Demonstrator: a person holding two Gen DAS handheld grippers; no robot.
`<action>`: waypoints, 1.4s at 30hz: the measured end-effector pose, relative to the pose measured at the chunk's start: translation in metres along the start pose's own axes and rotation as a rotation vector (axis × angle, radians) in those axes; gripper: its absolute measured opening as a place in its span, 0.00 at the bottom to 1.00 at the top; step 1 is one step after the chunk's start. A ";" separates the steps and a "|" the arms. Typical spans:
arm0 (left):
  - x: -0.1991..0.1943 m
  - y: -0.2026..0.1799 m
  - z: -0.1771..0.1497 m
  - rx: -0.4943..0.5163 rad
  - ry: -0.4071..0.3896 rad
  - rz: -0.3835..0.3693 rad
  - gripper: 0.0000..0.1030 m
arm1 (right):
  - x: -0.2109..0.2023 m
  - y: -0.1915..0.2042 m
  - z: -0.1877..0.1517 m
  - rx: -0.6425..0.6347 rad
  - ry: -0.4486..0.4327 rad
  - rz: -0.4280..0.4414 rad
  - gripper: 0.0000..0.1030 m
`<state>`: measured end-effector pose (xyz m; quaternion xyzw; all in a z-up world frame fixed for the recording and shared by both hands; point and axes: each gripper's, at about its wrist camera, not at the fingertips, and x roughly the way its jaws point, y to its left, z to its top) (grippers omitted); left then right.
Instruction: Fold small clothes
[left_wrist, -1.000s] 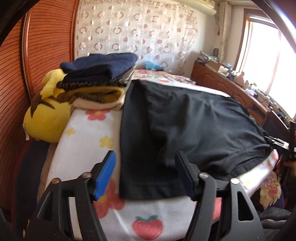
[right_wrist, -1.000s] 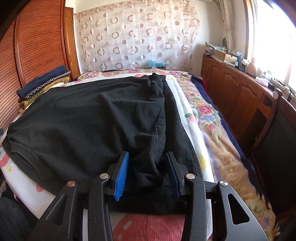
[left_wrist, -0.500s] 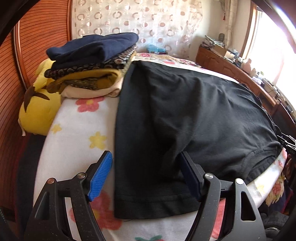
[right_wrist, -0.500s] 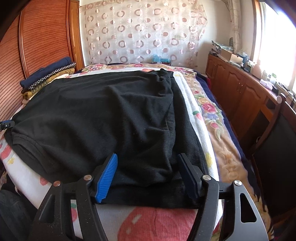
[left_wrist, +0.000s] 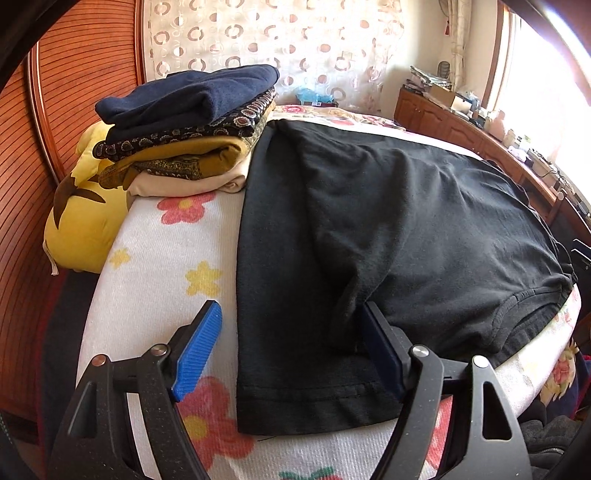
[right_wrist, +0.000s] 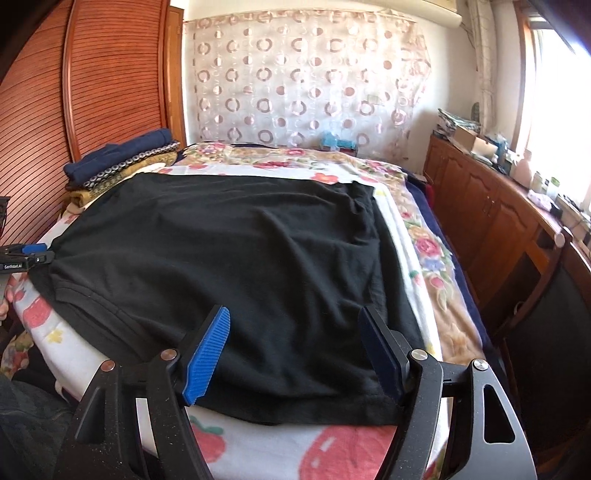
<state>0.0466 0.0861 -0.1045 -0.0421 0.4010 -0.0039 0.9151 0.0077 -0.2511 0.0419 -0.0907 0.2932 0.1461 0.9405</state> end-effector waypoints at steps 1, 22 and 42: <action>0.000 0.000 0.000 -0.003 0.000 0.000 0.75 | 0.002 0.003 0.000 -0.007 0.005 0.008 0.72; -0.009 -0.031 0.006 0.079 -0.022 -0.116 0.10 | 0.047 0.007 -0.016 -0.010 0.064 0.075 0.72; -0.038 -0.205 0.113 0.311 -0.195 -0.448 0.09 | 0.003 -0.022 -0.019 0.085 -0.022 -0.013 0.72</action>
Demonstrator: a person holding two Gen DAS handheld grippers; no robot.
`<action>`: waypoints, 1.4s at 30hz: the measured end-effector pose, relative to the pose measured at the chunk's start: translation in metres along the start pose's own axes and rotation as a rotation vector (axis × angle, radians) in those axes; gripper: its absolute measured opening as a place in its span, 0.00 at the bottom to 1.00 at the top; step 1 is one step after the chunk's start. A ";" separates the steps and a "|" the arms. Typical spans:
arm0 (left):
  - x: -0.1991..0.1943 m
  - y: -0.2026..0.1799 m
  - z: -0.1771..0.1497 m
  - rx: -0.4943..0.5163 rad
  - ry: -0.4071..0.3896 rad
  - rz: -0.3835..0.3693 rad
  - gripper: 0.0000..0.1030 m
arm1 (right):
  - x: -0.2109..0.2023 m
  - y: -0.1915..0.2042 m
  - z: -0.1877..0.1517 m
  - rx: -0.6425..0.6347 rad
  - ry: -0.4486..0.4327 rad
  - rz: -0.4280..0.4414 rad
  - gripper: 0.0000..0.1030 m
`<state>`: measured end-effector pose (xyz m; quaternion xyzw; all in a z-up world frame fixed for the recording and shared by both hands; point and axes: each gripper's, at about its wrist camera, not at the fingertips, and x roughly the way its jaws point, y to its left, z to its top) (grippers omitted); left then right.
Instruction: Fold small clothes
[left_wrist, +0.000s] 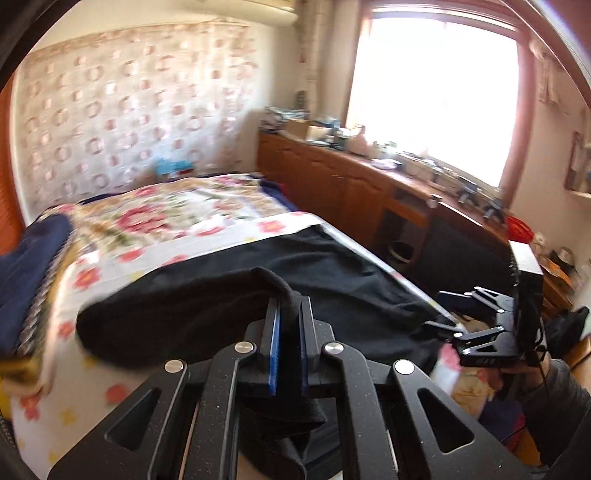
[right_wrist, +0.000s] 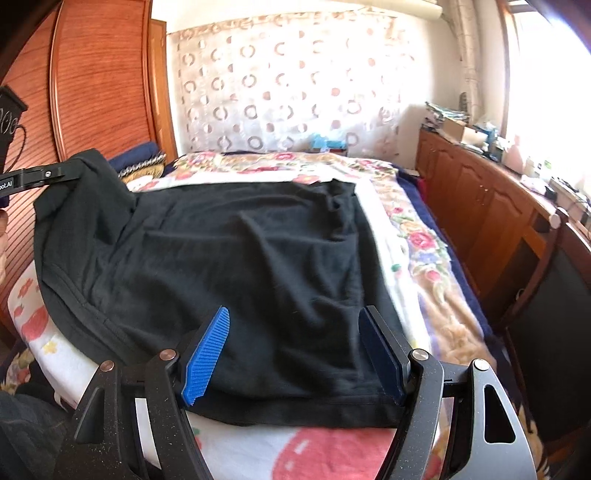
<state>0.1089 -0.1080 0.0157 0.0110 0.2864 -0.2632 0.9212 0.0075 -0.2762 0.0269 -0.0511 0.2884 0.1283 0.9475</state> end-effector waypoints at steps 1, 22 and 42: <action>0.004 -0.007 0.005 0.012 0.001 -0.017 0.09 | -0.001 -0.002 0.001 0.006 -0.004 -0.004 0.72; -0.017 0.000 -0.008 -0.005 0.017 -0.008 0.78 | 0.005 0.006 0.012 -0.028 -0.022 0.038 0.72; -0.033 0.059 -0.066 -0.147 0.024 0.090 0.79 | 0.078 0.051 0.031 -0.222 0.178 0.172 0.13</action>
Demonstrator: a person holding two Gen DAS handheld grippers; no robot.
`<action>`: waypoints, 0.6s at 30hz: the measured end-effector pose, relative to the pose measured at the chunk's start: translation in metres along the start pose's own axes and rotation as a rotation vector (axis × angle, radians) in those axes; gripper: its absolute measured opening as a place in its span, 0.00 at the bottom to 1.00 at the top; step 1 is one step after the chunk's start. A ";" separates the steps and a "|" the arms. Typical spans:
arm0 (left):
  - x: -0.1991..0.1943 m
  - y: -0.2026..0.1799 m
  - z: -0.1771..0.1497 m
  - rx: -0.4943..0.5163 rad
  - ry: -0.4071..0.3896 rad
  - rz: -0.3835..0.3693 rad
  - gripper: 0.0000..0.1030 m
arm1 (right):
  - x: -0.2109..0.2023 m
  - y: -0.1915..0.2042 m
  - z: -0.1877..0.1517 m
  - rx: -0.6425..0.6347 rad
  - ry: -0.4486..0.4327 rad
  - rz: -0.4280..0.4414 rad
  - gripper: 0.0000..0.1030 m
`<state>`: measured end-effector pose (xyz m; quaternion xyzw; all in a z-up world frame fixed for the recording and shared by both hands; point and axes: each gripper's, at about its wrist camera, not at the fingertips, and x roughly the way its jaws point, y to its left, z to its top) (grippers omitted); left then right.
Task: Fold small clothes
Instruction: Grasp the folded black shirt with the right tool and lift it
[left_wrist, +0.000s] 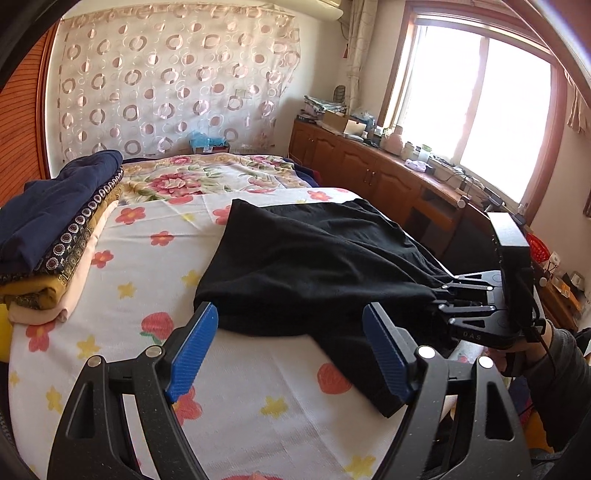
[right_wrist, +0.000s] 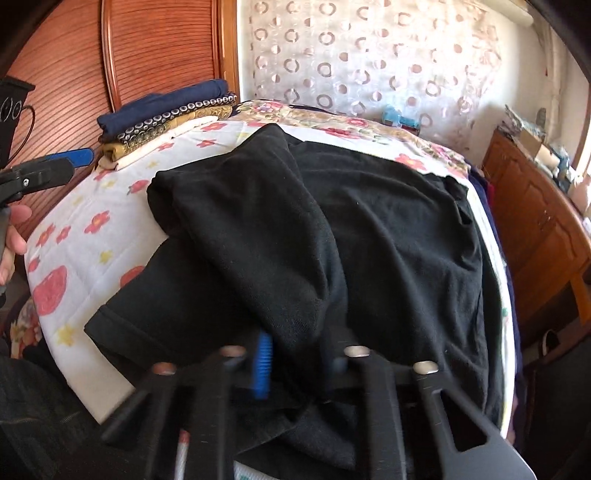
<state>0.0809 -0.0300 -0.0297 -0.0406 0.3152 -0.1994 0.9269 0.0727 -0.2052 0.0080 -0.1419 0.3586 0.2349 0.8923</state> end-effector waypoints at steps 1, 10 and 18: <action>0.000 0.000 0.000 0.001 0.000 0.000 0.79 | -0.002 0.001 0.001 -0.011 -0.008 0.000 0.12; -0.012 -0.005 0.003 -0.009 -0.055 0.008 0.79 | -0.064 -0.001 0.010 0.036 -0.220 -0.023 0.10; -0.020 -0.010 0.007 0.013 -0.088 0.020 0.79 | -0.077 -0.035 -0.019 0.103 -0.177 -0.114 0.10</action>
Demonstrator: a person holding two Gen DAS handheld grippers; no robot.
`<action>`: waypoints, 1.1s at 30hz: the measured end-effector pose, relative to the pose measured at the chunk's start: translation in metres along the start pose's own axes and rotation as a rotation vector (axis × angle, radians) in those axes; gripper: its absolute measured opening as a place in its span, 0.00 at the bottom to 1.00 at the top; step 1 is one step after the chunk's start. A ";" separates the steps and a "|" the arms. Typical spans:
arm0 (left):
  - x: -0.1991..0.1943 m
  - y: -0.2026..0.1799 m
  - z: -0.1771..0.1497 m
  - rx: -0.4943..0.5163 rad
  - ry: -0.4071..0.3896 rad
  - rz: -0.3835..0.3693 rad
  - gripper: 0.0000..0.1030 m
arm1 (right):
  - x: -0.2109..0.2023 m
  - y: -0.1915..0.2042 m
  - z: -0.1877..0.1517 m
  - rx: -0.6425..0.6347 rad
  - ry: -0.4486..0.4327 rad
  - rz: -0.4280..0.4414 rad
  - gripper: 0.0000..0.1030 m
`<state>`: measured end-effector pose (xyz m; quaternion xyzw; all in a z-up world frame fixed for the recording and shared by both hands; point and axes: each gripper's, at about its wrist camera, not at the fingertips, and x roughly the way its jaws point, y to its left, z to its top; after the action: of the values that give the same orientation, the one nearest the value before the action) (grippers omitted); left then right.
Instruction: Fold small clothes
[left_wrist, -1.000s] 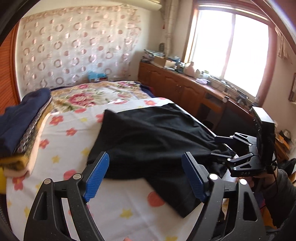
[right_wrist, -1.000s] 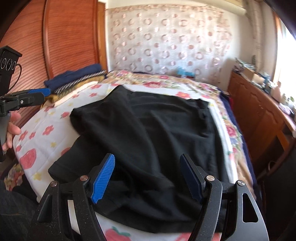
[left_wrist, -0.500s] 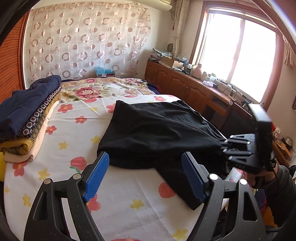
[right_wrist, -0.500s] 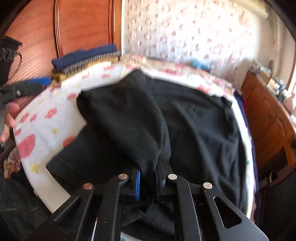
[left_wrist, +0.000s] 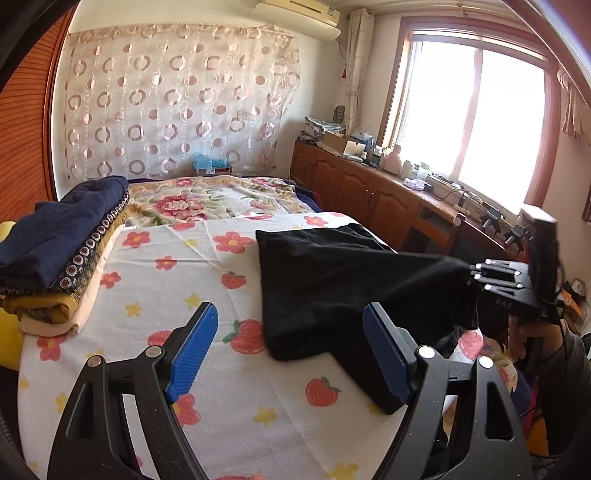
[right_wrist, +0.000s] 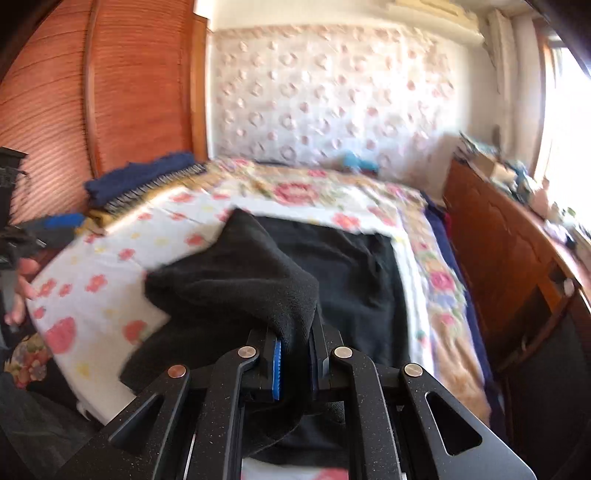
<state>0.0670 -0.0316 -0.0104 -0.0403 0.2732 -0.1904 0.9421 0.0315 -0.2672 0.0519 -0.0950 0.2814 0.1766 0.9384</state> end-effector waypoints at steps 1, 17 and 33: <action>0.001 0.000 0.000 0.001 0.000 0.003 0.79 | 0.005 -0.005 -0.005 0.007 0.034 0.001 0.10; 0.004 0.001 -0.002 0.009 -0.001 0.030 0.79 | -0.015 -0.002 -0.005 0.010 0.002 -0.031 0.42; -0.019 0.026 -0.004 -0.032 -0.046 0.097 0.79 | 0.069 0.109 0.022 -0.188 0.112 0.209 0.46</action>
<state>0.0589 0.0001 -0.0087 -0.0466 0.2559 -0.1390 0.9555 0.0545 -0.1412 0.0228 -0.1623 0.3240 0.2933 0.8847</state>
